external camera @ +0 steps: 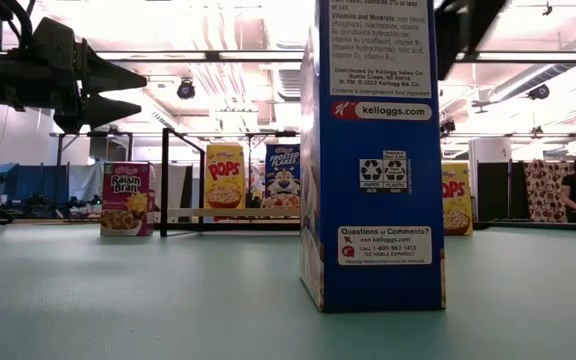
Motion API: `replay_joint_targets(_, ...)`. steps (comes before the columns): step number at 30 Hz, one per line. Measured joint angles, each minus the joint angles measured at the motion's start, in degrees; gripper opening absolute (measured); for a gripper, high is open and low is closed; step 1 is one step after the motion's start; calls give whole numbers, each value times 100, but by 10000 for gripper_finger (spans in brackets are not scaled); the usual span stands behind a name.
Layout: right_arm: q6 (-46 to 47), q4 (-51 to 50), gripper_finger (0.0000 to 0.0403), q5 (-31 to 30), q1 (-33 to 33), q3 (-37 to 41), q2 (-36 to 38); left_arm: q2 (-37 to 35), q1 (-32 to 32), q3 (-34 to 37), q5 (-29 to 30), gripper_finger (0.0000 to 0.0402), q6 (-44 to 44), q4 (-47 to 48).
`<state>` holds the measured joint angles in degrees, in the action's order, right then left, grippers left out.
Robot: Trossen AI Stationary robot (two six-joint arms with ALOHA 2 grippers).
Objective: Stack cereal on shelf
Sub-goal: Put the bottom pink cereal box on the shelf aligned with the other pink cereal box
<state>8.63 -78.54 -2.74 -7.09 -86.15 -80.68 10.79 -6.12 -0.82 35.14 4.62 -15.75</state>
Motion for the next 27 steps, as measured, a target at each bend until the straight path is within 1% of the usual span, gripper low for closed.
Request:
replay_joint_targets(3,422,7,341,-405,-822,303,0,1,-1,0,2,400,0,0)
replay_joint_targets(6,1212,241,341,-634,-1549,585,-3,0,1,0,0,400,0,1)
replay_joint_targets(10,2151,608,341,-1411,-2349,807,-47,-1,0,0,1,400,0,0)
replay_joint_targets(12,2612,674,341,-1612,-2626,851,-55,1,1,0,0,400,0,2)
replay_joint_targets(14,2954,744,341,-1635,-2839,898,-62,-1,-1,0,0,400,0,2)
replay_joint_targets(17,3031,784,341,-1601,-3057,996,-66,1,1,0,0,400,0,0)
replay_joint_targets(18,2968,800,341,-1486,-3100,1027,-66,1,-1,0,1,400,0,2)
replay_joint_targets(21,3019,812,341,-883,-3217,1077,-69,1,0,0,0,400,0,2)
replay_joint_targets(24,3332,890,341,-636,-3333,1077,-70,1,0,0,0,400,0,2)
replay_joint_targets(27,3385,1023,341,-430,-3406,1077,-70,1,1,0,0,400,0,1)
